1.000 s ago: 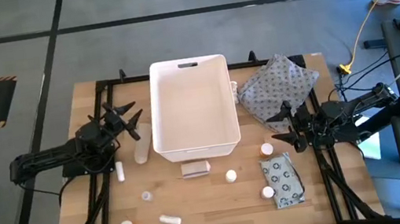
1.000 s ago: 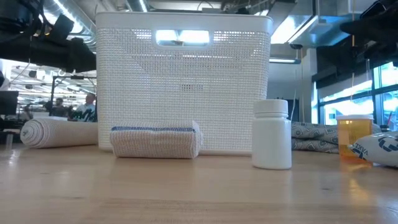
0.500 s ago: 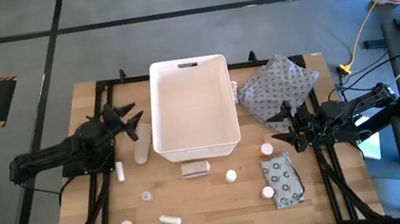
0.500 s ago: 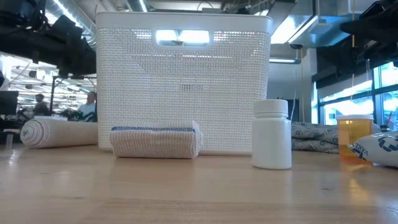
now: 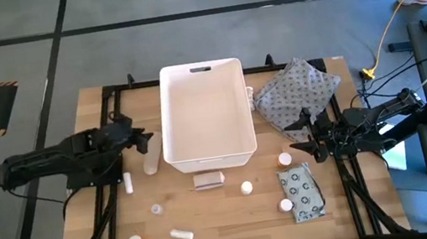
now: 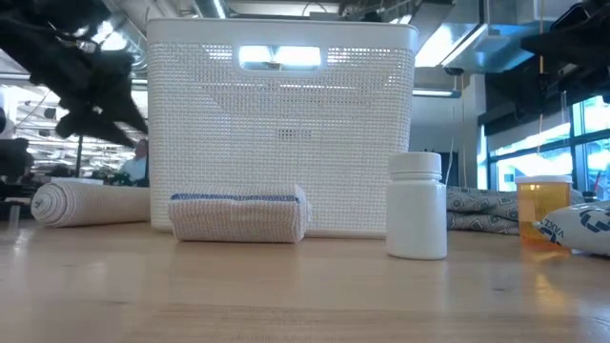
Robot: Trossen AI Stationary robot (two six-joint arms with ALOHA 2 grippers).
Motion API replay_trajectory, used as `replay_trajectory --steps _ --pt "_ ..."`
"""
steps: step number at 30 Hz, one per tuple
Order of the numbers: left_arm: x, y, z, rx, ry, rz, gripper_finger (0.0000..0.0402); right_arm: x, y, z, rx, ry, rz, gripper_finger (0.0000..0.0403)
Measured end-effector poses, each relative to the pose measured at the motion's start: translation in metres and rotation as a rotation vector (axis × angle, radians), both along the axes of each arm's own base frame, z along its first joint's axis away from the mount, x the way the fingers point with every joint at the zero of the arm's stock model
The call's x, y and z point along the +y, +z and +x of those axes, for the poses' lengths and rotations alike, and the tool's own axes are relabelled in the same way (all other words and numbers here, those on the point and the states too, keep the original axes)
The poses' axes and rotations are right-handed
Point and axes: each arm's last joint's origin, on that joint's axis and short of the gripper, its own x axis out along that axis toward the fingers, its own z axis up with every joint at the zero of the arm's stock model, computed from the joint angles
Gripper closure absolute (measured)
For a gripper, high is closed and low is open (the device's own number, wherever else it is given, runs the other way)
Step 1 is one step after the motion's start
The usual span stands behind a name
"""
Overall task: Pick & place medical supplies in basket/bin
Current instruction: Put the top white bandage into the white bin
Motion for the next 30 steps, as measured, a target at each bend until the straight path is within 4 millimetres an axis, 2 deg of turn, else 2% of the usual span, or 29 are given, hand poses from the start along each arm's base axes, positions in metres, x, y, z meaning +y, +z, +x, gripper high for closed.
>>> replay_trajectory --steps 5,13,21,25,30 --pt "0.000 -0.012 0.012 0.099 -0.016 -0.132 0.0181 0.000 0.000 0.000 0.002 0.000 -0.001 0.0098" --pt "0.001 -0.030 0.025 0.244 -0.004 -0.234 0.0183 0.000 -0.001 0.000 0.005 0.000 -0.001 0.0098" --pt "0.002 -0.041 0.035 0.313 -0.024 -0.303 0.0192 0.000 -0.002 0.000 0.017 0.000 -0.005 0.0098" --pt "0.002 -0.044 0.040 0.320 -0.049 -0.317 0.0213 0.000 -0.002 0.000 0.017 0.000 -0.007 0.0098" --pt "0.001 -0.044 0.046 0.311 -0.190 -0.304 0.0262 0.000 -0.002 0.000 0.015 0.000 -0.022 0.0098"
